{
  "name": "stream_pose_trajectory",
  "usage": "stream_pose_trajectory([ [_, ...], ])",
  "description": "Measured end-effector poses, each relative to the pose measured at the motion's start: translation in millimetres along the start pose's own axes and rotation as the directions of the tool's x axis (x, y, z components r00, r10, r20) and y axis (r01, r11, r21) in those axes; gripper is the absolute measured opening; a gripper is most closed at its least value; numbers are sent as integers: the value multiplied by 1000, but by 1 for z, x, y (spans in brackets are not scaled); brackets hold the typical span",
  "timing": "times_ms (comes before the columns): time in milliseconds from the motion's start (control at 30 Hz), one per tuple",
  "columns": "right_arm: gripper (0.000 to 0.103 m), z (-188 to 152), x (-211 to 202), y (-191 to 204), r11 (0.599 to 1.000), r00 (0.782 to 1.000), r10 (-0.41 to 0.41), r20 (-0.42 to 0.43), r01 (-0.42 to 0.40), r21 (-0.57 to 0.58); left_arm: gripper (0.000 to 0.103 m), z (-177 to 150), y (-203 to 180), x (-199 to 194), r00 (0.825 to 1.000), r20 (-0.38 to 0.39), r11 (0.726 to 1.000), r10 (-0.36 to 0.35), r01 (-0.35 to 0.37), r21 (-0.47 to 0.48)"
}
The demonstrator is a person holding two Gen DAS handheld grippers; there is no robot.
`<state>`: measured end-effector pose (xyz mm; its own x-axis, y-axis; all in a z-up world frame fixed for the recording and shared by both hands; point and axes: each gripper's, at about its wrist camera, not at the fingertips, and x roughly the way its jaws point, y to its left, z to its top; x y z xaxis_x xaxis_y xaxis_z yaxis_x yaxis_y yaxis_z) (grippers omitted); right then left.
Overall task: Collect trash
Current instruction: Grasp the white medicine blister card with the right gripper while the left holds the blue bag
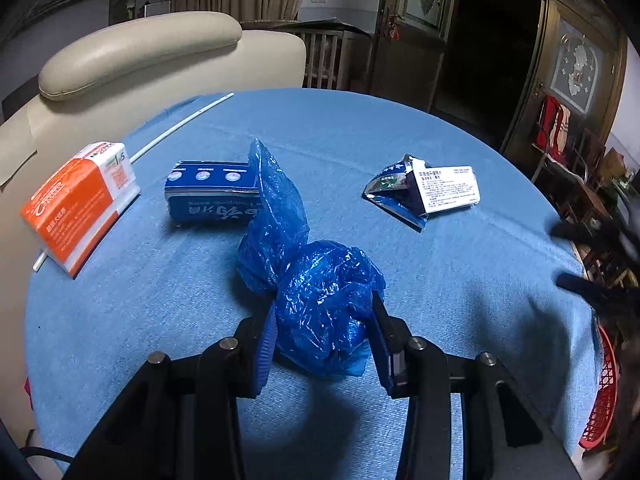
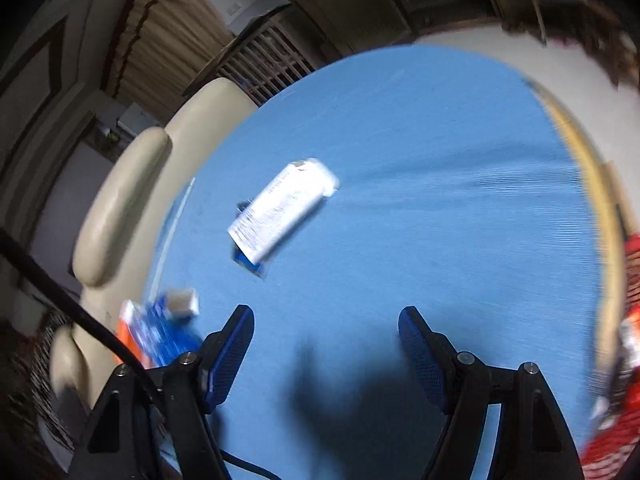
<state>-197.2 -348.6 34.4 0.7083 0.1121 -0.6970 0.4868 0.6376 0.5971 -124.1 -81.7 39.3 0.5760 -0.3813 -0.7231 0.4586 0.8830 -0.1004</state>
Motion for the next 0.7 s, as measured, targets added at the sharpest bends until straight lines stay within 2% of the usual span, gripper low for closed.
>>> stream_pose_trajectory([
  [200,79,34,61,24,984,996,87,-36,-81,157,44,-2,7,-1,1000,10,1000,2,-3,8],
  [467,79,54,123,49,987,997,26,-78,-13,159,44,-3,8,-1,1000,15,1000,-6,6,19],
  [533,78,55,129,52,989,998,1,-62,8,148,44,-3,8,-1,1000,14,1000,-7,7,23],
  [567,76,56,130,54,991,998,-12,-64,20,129,44,-4,8,-1,1000,14,1000,-7,7,24],
  [600,65,57,131,56,993,998,-19,-67,26,117,44,-4,8,-1,1000,14,1000,-7,7,25],
  [700,60,56,129,55,996,997,-27,-71,32,77,44,-4,7,-2,1000,14,1000,-2,2,28],
])
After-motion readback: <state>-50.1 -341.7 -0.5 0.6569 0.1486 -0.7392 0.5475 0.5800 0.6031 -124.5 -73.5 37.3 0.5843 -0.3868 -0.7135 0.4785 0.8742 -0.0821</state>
